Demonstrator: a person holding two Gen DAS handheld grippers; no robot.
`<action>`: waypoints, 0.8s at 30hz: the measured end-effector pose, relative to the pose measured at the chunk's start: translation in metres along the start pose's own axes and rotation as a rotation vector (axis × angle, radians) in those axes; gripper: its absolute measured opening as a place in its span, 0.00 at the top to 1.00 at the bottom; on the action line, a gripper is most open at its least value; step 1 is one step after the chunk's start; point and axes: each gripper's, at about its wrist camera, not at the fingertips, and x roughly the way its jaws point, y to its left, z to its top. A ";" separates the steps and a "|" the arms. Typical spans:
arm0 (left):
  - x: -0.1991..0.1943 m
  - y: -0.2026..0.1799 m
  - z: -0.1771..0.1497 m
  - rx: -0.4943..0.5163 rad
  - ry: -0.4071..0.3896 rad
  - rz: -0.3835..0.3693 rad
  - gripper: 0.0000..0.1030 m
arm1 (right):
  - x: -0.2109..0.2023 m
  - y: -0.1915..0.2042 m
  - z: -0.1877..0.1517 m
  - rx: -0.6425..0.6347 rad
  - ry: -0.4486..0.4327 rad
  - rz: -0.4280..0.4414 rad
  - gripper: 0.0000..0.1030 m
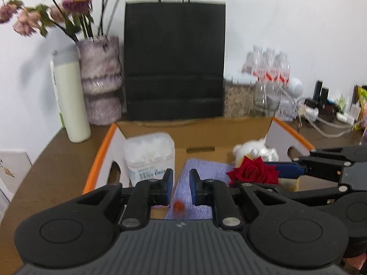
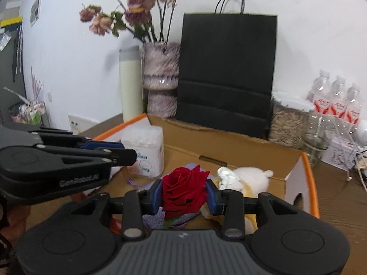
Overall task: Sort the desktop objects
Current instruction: 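Carry the orange toy and red rose into the box and release both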
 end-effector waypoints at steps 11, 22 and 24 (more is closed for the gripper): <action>0.014 0.009 -0.006 -0.004 0.041 0.008 0.73 | 0.012 0.000 -0.005 -0.014 0.040 0.020 0.55; -0.021 0.011 0.001 -0.027 -0.061 0.047 0.07 | -0.020 0.003 0.000 -0.027 -0.024 -0.029 0.10; -0.030 0.010 0.002 -0.027 -0.083 0.047 0.00 | -0.028 0.003 0.000 -0.021 -0.035 -0.038 0.07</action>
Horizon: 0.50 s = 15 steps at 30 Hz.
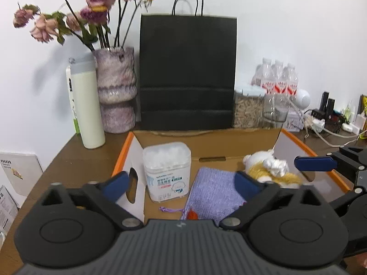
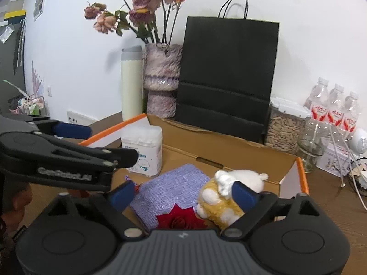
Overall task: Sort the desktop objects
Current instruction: 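Carry the orange toy and red rose into the box and release both, then withdraw both open tools from the box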
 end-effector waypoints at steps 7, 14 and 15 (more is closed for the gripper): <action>-0.031 -0.001 0.001 0.003 -0.028 0.014 0.00 | -0.032 -0.005 -0.003 0.015 -0.024 -0.042 0.00; -0.057 -0.001 -0.009 0.010 -0.011 0.039 0.00 | -0.070 -0.014 -0.019 0.020 -0.027 -0.097 0.00; -0.061 0.000 -0.012 0.011 -0.008 0.042 0.00 | -0.075 -0.016 -0.022 0.020 -0.025 -0.107 0.00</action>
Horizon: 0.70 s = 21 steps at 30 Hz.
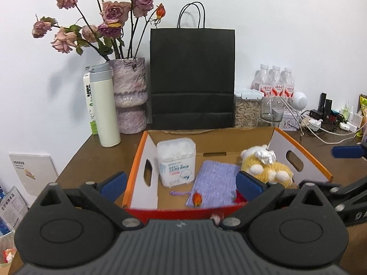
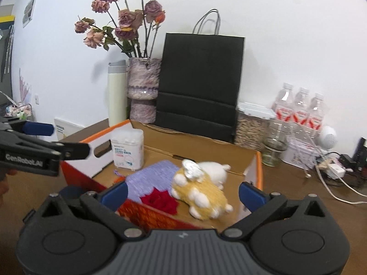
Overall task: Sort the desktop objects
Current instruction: 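Withdraw both open tools from the box, then grasp the navy zippered case with the left tool while the right tool grasps a white cap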
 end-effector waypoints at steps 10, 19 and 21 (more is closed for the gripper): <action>-0.025 0.011 -0.030 -0.021 0.067 0.025 0.00 | -0.033 -0.024 -0.044 0.037 0.087 -0.061 0.00; -0.024 0.014 -0.052 -0.074 0.148 0.013 0.00 | -0.033 -0.040 -0.077 0.077 0.165 -0.106 0.00; -0.023 0.012 -0.055 -0.075 0.159 0.012 0.00 | -0.032 -0.042 -0.080 0.076 0.169 -0.114 0.00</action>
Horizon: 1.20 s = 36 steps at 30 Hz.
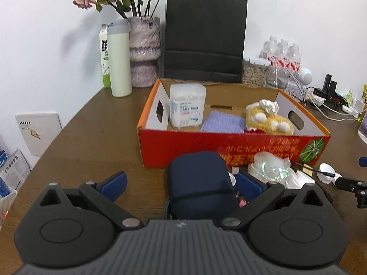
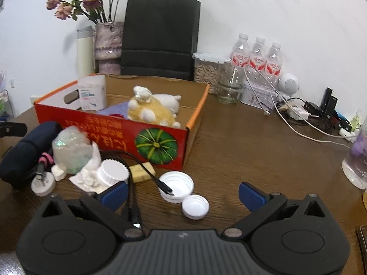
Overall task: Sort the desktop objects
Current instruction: 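Grasp the navy zippered case with the left tool while the right tool grasps a white cap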
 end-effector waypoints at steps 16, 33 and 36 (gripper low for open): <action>0.029 -0.012 -0.006 0.003 0.073 0.025 0.00 | 0.024 -0.023 -0.012 0.072 0.059 0.019 0.35; 0.047 -0.008 -0.008 -0.059 0.122 0.005 0.02 | 0.020 -0.033 -0.020 0.135 0.018 0.071 0.73; 0.047 -0.007 -0.008 -0.074 0.123 -0.022 0.11 | 0.018 -0.033 -0.020 0.142 0.011 0.074 0.73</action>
